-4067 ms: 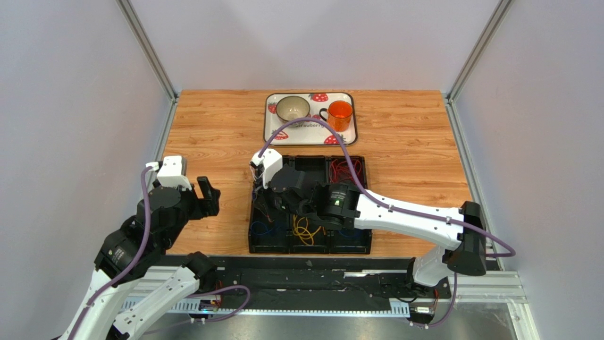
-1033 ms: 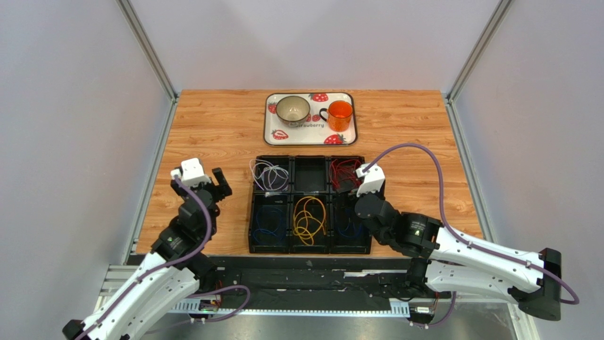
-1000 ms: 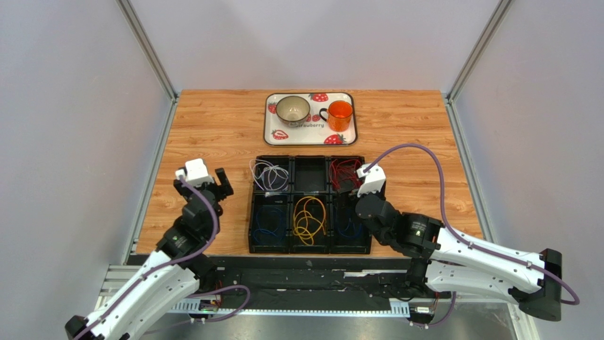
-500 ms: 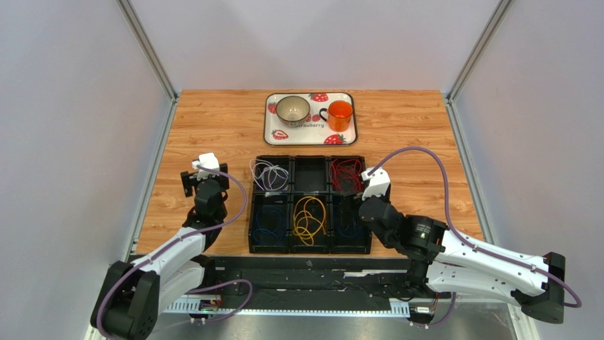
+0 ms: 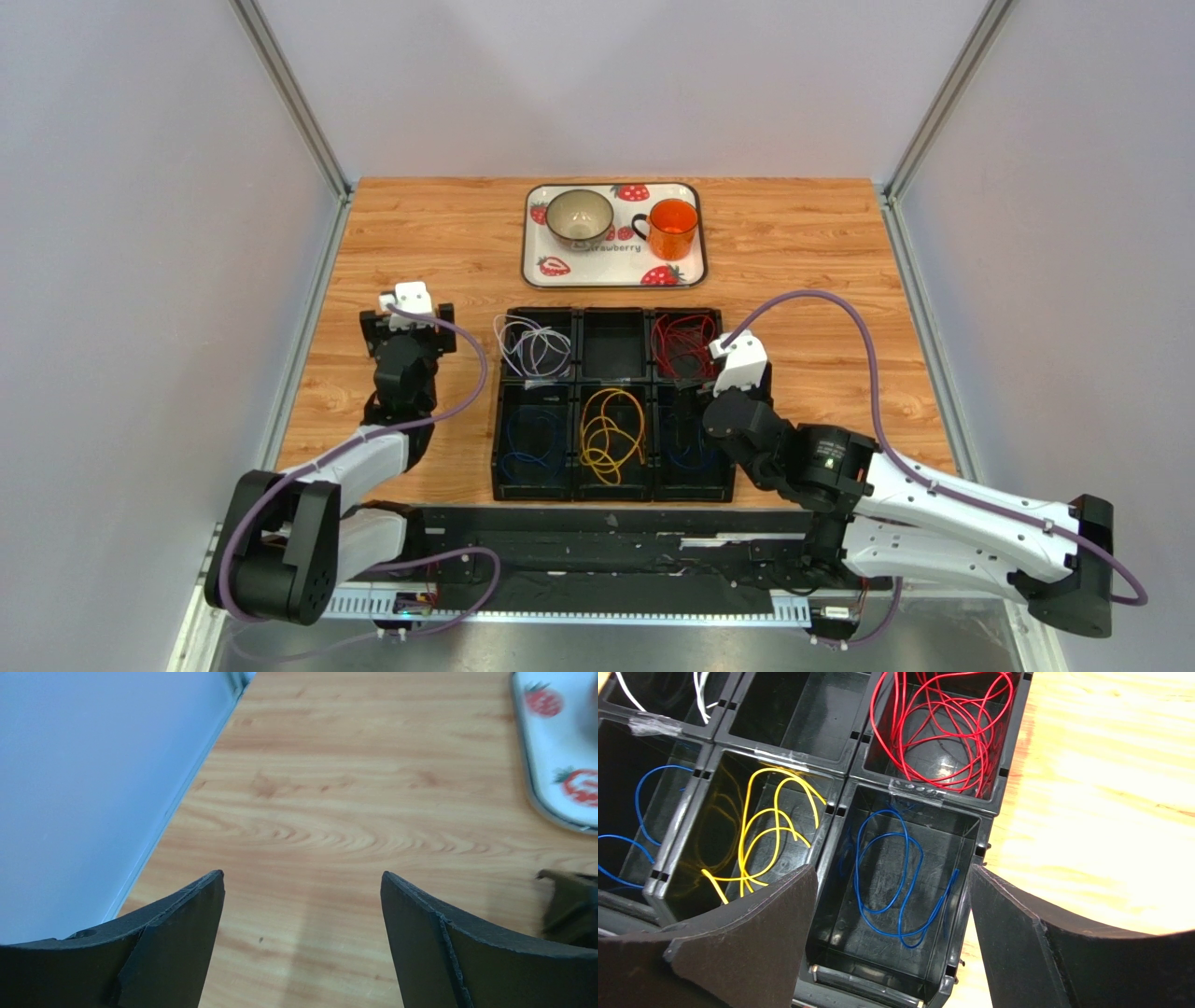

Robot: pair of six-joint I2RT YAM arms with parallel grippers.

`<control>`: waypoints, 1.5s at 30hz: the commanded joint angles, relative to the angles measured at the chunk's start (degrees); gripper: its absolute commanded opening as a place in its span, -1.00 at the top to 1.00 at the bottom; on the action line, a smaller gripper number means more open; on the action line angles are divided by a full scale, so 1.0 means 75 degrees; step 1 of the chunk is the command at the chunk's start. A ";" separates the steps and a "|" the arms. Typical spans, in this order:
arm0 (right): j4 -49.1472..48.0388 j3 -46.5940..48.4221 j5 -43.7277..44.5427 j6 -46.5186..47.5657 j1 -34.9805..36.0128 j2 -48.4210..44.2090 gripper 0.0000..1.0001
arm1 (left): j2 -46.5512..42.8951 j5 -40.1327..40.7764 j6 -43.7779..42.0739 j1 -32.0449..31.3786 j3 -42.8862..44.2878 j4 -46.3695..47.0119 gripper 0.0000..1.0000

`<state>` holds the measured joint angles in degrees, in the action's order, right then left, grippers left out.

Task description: Untangle the cables

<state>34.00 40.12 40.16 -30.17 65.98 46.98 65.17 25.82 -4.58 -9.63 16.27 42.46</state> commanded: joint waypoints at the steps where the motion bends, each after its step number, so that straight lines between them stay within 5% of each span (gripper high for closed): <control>1: -0.0045 0.0241 0.0527 0.0202 -0.0066 0.0052 -0.66 | 0.0855 -0.1347 0.0164 0.0205 -0.0645 0.2466 -0.82; 3: -0.0045 0.0346 0.0983 0.0412 -0.0194 0.0041 -0.70 | 0.1643 -0.1206 0.0096 0.0264 -0.0880 0.4043 -0.88; 6: -0.0196 0.0393 0.2119 0.0729 -0.0614 0.0029 -0.79 | 0.0993 -0.1439 0.0270 0.0299 -0.0380 0.1985 -0.91; 9: -0.0711 0.0289 0.2788 0.0824 -0.1282 -0.0030 -0.81 | 0.1400 -0.1406 0.0247 0.0393 -0.0458 0.2870 -0.85; 12: -0.1227 0.0077 0.3245 0.0556 -0.2627 -0.0100 -0.82 | 0.1190 -0.1193 0.0458 0.0393 -0.0330 0.2178 -0.93; 19: -0.2693 -0.0978 0.5789 0.0239 -0.3791 0.0508 -0.99 | 0.1307 -0.1182 0.0411 0.0393 -0.0353 0.2448 -0.94; 25: -0.1826 -0.0580 0.4044 -0.1529 -0.5947 0.1762 -0.99 | 0.1272 -0.1193 0.0411 0.0393 -0.0342 0.2390 -0.95; 28: -0.3063 -0.0755 0.3670 -0.0553 -0.6639 0.2510 -0.95 | 0.1272 -0.1193 0.0411 0.0393 -0.0353 0.2401 -0.96; 32: -0.6126 -0.1819 0.1008 0.1695 -0.7295 0.2538 -1.00 | 0.1272 -0.1193 0.0411 0.0393 -0.0342 0.2390 -0.96; 38: -0.8666 -0.3028 -0.1285 0.2265 -0.8058 0.2349 -0.99 | 0.1272 -0.1193 0.0411 0.0393 -0.0342 0.2378 -0.96; 45: -1.0355 -0.3508 -0.2576 0.3341 -0.8246 0.2665 -0.91 | 0.1272 -0.1193 0.0423 0.0393 -0.0353 0.2378 -0.97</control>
<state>-28.16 15.97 30.04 -11.68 4.38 66.30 75.24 17.04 -2.70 -7.07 12.16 57.91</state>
